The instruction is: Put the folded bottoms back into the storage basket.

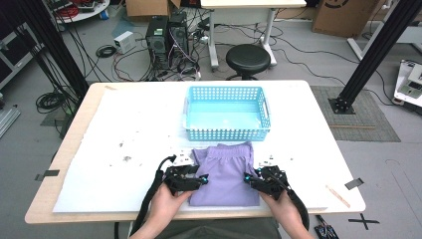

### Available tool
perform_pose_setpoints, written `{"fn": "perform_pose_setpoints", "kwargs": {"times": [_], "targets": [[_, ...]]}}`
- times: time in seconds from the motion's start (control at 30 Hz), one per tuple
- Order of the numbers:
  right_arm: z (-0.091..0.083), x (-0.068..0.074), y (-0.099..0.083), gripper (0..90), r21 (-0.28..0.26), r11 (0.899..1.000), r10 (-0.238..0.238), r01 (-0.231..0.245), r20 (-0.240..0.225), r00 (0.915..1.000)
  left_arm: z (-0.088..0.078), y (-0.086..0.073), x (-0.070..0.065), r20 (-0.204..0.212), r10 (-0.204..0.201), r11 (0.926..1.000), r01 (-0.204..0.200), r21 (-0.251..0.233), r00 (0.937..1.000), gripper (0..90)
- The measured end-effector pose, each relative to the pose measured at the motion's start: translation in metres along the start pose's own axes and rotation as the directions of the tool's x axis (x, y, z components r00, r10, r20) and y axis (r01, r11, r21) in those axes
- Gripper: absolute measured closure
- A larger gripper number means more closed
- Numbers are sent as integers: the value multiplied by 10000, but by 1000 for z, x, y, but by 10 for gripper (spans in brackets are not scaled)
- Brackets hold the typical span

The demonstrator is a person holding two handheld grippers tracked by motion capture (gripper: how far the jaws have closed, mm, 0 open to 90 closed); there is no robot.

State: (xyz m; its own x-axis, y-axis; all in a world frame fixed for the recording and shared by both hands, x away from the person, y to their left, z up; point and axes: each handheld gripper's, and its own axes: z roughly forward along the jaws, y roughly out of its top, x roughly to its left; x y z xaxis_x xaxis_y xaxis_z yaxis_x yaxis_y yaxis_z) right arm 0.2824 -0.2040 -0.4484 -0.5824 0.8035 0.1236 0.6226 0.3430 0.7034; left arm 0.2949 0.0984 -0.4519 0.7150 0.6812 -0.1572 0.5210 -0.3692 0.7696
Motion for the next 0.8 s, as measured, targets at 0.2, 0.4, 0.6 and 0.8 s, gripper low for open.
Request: {"fn": "perform_pose_setpoints", "kwargs": {"times": [0.2,0.4,0.6,0.8], "targets": [[0,0,0,745,9,9999,-111,111,24,9999,-1,0,2,-308,63,10000,-64,-28,9995,641],[0,4,1,798,-35,9989,-461,462,76,9989,1,2,-2,73,635,9980,-635,28,9980,808],[-1,1,1,836,-184,9989,-425,420,-238,9988,0,4,1,334,602,9982,-603,16,9976,827],[-9,-1,4,850,-652,9970,-437,412,-367,9984,-5,8,0,578,667,9977,-658,-176,9961,835]]}}
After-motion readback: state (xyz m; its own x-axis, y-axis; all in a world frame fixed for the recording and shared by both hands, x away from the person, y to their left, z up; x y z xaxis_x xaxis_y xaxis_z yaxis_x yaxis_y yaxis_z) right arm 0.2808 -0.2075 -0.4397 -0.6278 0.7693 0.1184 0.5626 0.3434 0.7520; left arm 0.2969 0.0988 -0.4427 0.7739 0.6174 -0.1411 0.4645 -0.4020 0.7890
